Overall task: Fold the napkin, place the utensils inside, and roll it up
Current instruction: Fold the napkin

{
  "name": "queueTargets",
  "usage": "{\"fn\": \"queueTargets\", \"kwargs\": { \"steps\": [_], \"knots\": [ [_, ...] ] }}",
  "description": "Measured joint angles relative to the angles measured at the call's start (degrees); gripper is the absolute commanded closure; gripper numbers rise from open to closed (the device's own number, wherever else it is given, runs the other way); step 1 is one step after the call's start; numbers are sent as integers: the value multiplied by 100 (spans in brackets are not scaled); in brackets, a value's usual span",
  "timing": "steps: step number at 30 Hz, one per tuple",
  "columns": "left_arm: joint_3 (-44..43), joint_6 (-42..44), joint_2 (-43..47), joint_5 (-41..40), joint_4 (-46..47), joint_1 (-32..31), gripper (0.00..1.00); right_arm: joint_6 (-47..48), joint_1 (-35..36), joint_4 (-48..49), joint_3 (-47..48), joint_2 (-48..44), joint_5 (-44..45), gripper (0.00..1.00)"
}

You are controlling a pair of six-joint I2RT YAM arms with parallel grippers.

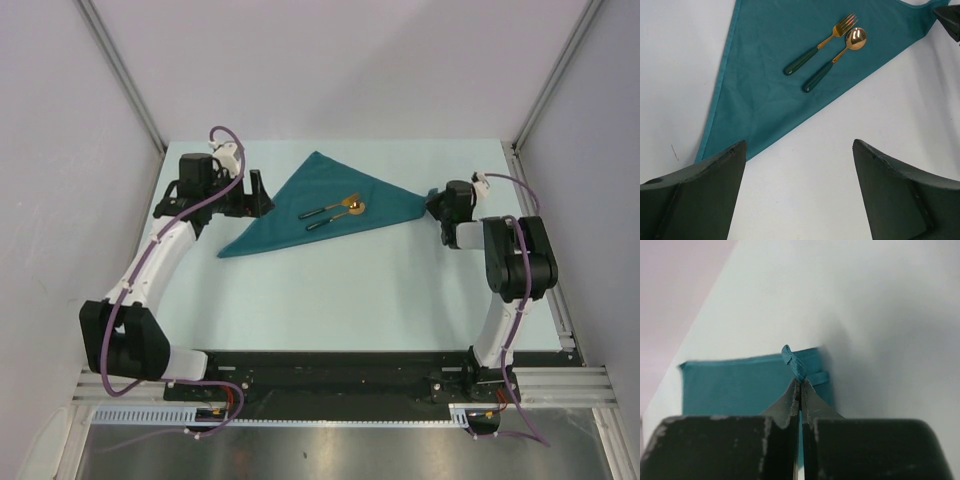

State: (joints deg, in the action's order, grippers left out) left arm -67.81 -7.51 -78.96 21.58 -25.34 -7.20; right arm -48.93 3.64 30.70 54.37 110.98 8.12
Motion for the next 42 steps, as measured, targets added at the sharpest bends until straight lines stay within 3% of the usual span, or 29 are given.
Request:
{"fn": "queueTargets", "kwargs": {
  "steps": [8,17,32,35,39,42],
  "knots": [
    [44,-2,114,31,52,0,9,361,1478,131,1043,-55,-387,100],
    [63,-7,122,131,83,0,9,254,3069,291,2468,1246,-1266,100],
    [66,-9,210,160,85,0,9,251,3534,-98,2559,1602,-1624,99],
    [66,-11,210,155,85,0,8,251,3591,-133,2557,1602,-1672,89],
    [111,-68,227,61,118,2,0,343,3639,-177,2557,1602,-1733,61],
    [275,-216,319,-219,214,4,0,542,3679,-184,2520,1598,-1781,52]
  ]
}}
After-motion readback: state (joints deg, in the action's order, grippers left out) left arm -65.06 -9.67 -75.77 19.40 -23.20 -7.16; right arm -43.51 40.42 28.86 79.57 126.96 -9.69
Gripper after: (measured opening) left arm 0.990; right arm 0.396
